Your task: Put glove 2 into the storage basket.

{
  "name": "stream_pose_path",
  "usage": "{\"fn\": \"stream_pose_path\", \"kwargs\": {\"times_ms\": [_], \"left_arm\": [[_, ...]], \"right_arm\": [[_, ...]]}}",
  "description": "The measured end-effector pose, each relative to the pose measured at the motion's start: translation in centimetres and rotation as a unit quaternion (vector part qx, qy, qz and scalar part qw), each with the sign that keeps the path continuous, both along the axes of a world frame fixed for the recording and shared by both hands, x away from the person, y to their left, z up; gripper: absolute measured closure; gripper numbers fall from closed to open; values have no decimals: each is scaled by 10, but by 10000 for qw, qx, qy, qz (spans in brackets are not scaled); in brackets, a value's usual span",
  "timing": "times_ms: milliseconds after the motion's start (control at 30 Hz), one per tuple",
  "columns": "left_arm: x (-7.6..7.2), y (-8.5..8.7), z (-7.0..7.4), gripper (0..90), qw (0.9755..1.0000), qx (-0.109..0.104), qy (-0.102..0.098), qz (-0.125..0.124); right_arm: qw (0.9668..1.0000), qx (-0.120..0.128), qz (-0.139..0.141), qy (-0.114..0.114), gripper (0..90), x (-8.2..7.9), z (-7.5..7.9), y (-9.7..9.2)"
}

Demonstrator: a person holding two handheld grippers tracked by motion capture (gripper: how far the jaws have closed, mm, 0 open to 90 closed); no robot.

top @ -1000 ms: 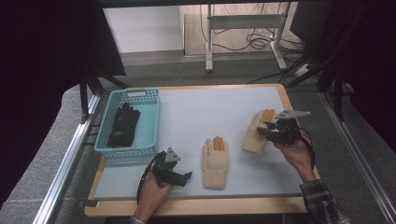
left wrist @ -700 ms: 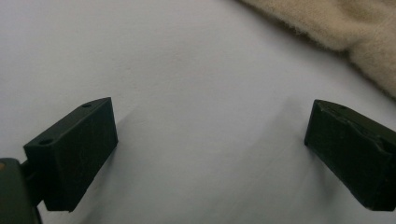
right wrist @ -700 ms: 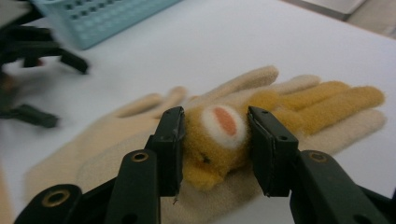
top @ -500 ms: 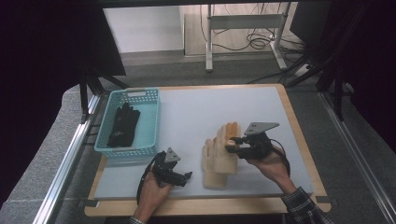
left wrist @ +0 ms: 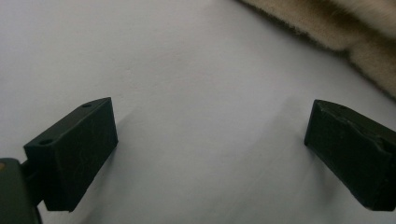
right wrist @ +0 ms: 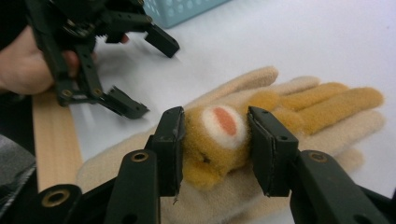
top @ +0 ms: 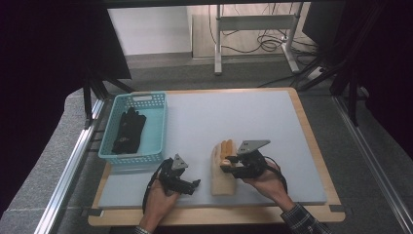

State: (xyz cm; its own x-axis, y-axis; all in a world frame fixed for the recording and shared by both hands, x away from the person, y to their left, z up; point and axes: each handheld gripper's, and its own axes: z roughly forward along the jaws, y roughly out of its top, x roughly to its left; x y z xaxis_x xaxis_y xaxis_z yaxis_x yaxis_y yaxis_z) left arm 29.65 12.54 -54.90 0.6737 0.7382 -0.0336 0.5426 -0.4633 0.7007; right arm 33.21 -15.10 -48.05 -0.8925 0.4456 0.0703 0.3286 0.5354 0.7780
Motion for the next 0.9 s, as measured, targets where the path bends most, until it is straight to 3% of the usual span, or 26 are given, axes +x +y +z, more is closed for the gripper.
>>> {"fn": "stream_pose_path", "kwargs": {"times_ms": [100,233,367,533,633,733,900], "left_arm": [[0,0,0,28,10000,-11,-2,11],[0,0,0,28,10000,-11,-3,10],[0,0,0,28,10000,-2,0,1],[0,0,0,28,10000,-5,-1,4],[0,0,0,28,10000,-8,-2,9],[0,0,0,28,10000,1,7,-3],[0,0,0,28,10000,-2,7,-1]], "right_arm": [[10000,-55,-47,-28,561,4,-8,-1],[9998,-70,-121,140,501,6,-20,-2],[9997,-100,-210,28,404,6,-11,-6],[9993,-19,-359,-33,407,9,0,-21],[9988,15,-486,53,484,10,-3,-33],[9980,-68,-611,142,615,8,-11,-42],[9973,-162,-629,329,806,3,-28,-52]]}}
